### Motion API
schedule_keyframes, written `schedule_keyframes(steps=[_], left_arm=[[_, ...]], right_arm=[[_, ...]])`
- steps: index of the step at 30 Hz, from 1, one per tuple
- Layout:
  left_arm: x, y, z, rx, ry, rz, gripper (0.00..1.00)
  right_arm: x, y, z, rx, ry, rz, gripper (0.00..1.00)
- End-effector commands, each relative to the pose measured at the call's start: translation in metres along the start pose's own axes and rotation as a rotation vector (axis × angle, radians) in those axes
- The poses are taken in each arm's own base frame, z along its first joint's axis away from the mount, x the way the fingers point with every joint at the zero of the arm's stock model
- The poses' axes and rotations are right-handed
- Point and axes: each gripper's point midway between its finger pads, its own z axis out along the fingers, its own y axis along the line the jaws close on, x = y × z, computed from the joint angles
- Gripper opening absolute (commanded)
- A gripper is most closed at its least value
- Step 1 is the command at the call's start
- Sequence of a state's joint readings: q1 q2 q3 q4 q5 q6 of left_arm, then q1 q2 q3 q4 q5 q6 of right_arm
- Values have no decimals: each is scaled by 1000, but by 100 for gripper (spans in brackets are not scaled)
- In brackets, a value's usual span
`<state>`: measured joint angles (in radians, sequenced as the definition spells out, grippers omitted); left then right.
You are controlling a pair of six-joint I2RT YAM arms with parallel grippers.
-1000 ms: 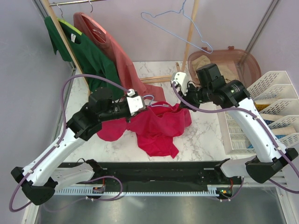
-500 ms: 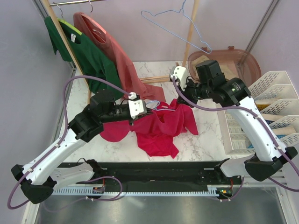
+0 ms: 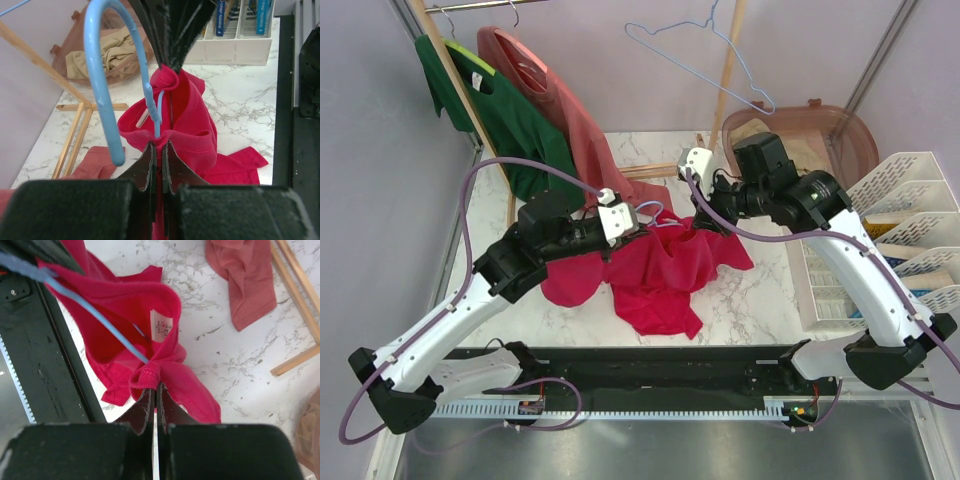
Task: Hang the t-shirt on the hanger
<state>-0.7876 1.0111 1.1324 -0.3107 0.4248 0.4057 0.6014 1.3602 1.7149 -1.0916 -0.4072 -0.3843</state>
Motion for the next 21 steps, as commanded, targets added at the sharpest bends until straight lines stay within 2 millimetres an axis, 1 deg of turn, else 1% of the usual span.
schedule_keyframes(steps=[1, 4, 5, 8, 10, 11, 13, 14, 15, 17, 18, 20, 21], left_arm=[[-38, 23, -3, -104, -110, 9, 2], [-35, 21, -4, -101, -103, 8, 2], [-36, 21, -7, -103, -104, 11, 2], [-35, 22, -12, -108, -104, -18, 2], [-34, 26, -15, -121, -104, -54, 2], [-34, 24, -15, -109, -105, -85, 2], [-32, 13, -15, -40, -104, -94, 2], [-28, 3, -15, 6, -98, -81, 2], [-29, -6, -16, 44, -110, -71, 2], [-18, -25, -16, 132, -95, -45, 2], [-16, -35, -16, 164, -88, -20, 2], [-9, -40, -15, 159, -63, 18, 2], [-8, -37, -14, 136, -50, 25, 2]], right_arm=[[2, 16, -3, -66, -19, -20, 1], [10, 14, -1, -61, 7, -34, 2], [11, 13, -1, -53, 13, -35, 1], [13, 14, 0, -59, 14, -42, 0], [11, 18, 0, -85, 5, -45, 0], [9, 20, 0, -94, -2, -42, 0], [2, 18, 1, -87, -25, -24, 0], [-2, 13, 1, -60, -34, -17, 0], [-10, 6, 1, -30, -61, -18, 0], [-18, -8, -2, 39, -86, 14, 0], [-27, -16, -2, 76, -115, 18, 0], [-32, -22, -4, 111, -133, 45, 0], [-31, -25, -3, 128, -128, 48, 0]])
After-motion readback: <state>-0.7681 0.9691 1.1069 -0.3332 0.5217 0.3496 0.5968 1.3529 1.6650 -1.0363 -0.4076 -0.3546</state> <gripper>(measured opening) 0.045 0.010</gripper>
